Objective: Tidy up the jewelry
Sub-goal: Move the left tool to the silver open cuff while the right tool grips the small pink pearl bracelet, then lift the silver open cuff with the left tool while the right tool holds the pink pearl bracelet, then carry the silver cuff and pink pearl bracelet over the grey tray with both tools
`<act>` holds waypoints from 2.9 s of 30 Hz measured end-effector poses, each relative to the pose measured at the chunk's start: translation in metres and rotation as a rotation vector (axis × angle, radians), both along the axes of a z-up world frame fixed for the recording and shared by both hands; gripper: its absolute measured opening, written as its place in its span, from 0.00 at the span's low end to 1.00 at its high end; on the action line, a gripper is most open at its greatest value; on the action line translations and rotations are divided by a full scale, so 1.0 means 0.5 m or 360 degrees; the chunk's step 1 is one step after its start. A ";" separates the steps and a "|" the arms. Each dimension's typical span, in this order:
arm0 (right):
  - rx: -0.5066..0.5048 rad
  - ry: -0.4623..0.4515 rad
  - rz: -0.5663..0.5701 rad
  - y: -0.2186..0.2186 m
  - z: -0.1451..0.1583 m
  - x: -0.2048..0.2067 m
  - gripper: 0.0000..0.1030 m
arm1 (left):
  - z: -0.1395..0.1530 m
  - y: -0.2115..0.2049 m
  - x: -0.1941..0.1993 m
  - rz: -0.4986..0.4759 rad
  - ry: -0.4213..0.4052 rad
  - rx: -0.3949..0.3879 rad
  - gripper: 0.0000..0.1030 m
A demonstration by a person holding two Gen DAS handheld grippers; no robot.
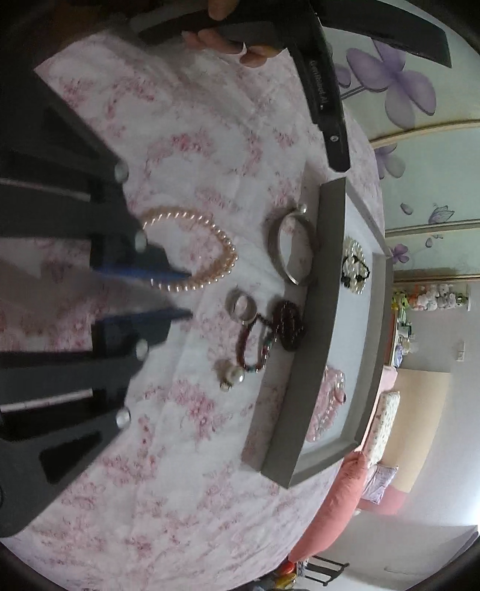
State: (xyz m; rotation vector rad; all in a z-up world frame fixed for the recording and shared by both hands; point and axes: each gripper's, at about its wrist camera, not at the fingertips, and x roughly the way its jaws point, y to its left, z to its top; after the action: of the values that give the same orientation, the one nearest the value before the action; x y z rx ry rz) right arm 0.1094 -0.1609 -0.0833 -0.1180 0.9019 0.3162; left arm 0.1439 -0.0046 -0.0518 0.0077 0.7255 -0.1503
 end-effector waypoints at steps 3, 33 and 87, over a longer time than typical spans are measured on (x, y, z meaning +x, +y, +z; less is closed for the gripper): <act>0.0007 0.0002 -0.0085 -0.029 0.001 0.012 0.07 | -0.012 -0.021 0.009 -0.0027 0.0039 0.0016 0.49; 0.0087 0.0023 -0.0108 -0.057 0.002 0.025 0.07 | -0.068 -0.154 0.088 -0.0071 0.0269 0.0156 0.66; 0.0371 -0.0289 -0.0117 -0.070 0.118 0.006 0.06 | 0.032 -0.060 -0.033 -0.0002 -0.0156 -0.0036 0.66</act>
State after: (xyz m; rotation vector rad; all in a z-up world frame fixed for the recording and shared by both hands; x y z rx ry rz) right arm 0.1124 -0.1958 -0.0242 0.1000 0.6828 0.3344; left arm 0.1276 -0.0344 -0.0359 -0.0059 0.6258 -0.1581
